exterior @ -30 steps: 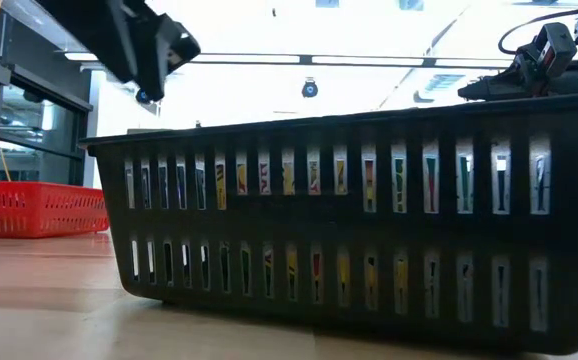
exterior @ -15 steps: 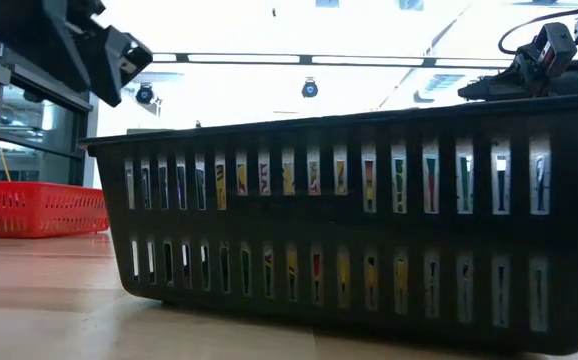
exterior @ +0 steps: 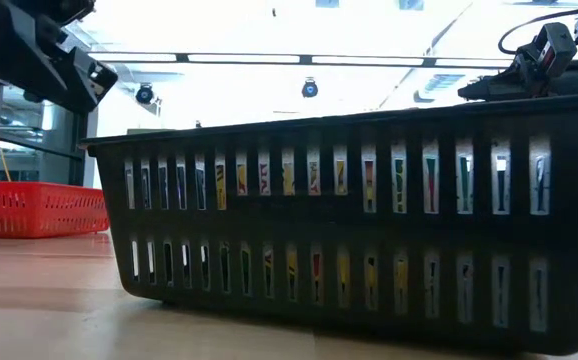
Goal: Pick & Place Office Desk Supplies
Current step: Put the crayon box into the black bin
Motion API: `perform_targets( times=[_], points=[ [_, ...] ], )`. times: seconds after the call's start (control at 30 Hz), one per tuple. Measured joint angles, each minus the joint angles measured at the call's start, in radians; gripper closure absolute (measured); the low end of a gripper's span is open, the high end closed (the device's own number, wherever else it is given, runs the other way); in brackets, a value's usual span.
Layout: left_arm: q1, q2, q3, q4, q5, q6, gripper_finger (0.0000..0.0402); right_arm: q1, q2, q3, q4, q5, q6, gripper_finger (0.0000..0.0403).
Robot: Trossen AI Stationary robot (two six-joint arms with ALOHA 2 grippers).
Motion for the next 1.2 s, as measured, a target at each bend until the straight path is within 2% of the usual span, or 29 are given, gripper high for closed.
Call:
perform_targets(
  times=[0.27, 1.2],
  points=[
    [0.003, -0.131, -0.056, -0.002, -0.003, 0.008, 0.0266, 0.000, 0.000, 0.000, 0.000, 0.000, 0.000, 0.0272],
    [0.003, -0.128, -0.057, 0.008, -0.010, 0.005, 0.0266, 0.000, 0.000, 0.000, 0.000, 0.000, 0.000, 0.0272]
  ],
)
